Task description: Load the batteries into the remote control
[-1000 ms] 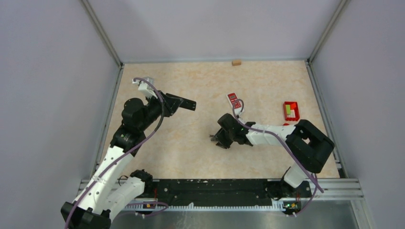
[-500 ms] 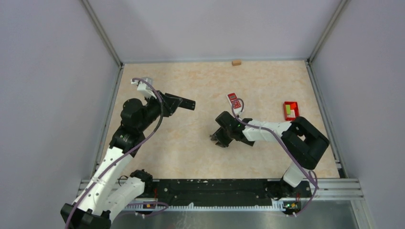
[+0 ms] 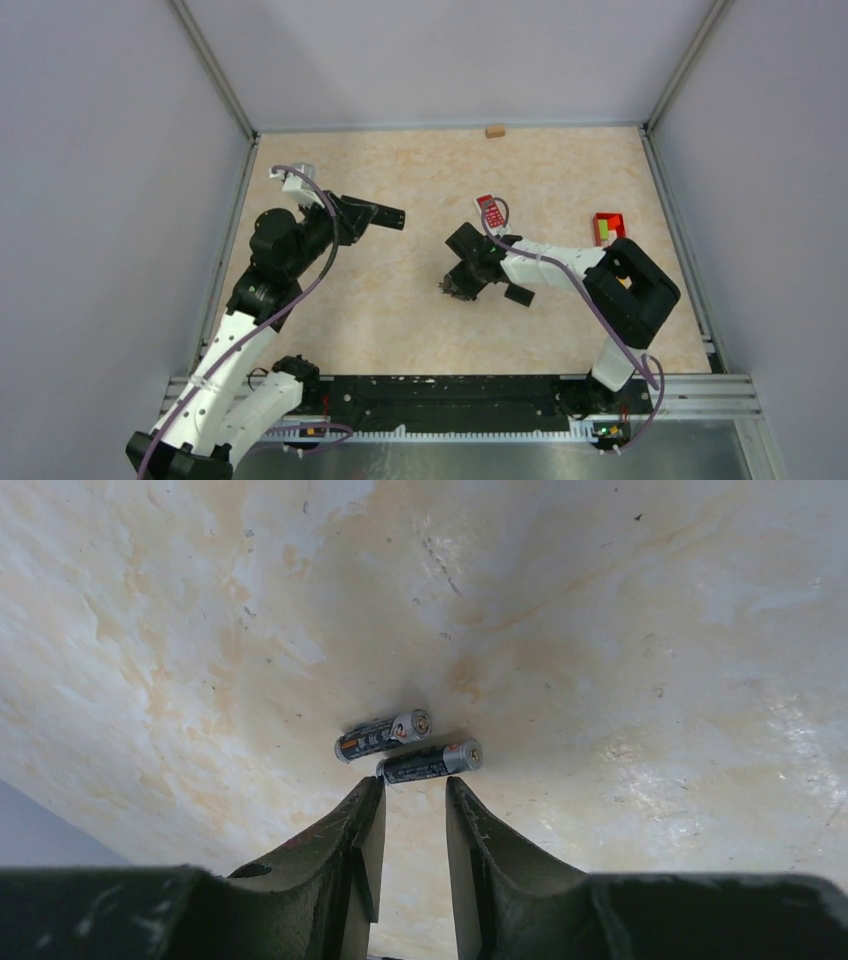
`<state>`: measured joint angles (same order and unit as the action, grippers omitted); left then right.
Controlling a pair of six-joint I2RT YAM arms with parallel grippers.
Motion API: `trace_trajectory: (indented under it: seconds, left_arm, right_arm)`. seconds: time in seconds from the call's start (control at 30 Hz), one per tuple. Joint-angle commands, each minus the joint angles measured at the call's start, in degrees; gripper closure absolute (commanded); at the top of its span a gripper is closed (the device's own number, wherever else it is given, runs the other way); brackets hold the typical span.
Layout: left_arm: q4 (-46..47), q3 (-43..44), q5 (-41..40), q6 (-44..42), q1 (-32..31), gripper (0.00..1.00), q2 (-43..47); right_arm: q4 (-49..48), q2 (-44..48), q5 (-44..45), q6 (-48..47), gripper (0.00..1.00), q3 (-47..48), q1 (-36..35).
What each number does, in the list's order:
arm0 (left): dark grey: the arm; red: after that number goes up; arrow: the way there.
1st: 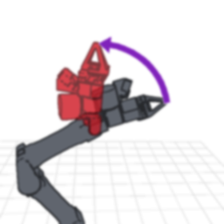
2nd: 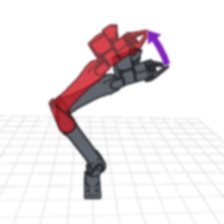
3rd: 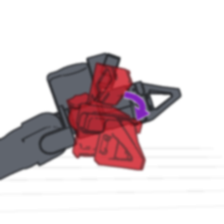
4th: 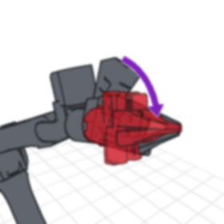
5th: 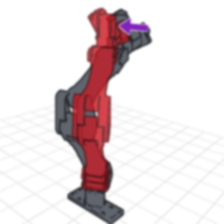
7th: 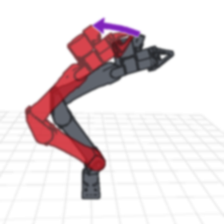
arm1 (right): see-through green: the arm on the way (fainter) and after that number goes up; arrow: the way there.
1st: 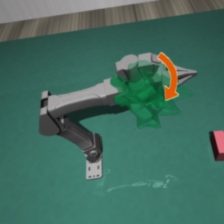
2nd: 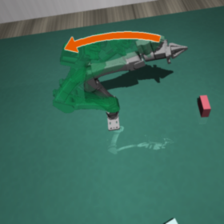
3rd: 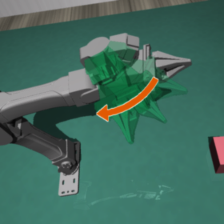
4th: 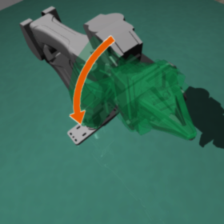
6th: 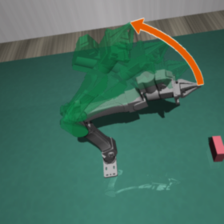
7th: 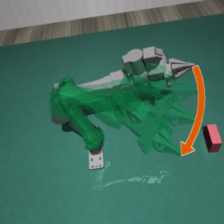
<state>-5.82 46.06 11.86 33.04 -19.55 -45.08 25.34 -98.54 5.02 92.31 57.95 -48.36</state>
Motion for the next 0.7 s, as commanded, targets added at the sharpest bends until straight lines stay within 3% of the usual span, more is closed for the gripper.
trace_trajectory:
  seconds: [0.0,0.67]
  left_arm:
    - [1.05,1.75,-1.14,0.0,0.3,1.0,1.38]
    - [0.19,1.06,-4.81,-0.69,0.39,1.0,2.85]
  right_arm:
    - [3.89,-1.23,0.83,-0.26,0.71,2.94,0.84]
    - [16.24,-10.47,0.67,-1.94,0.78,14.62,1.19]
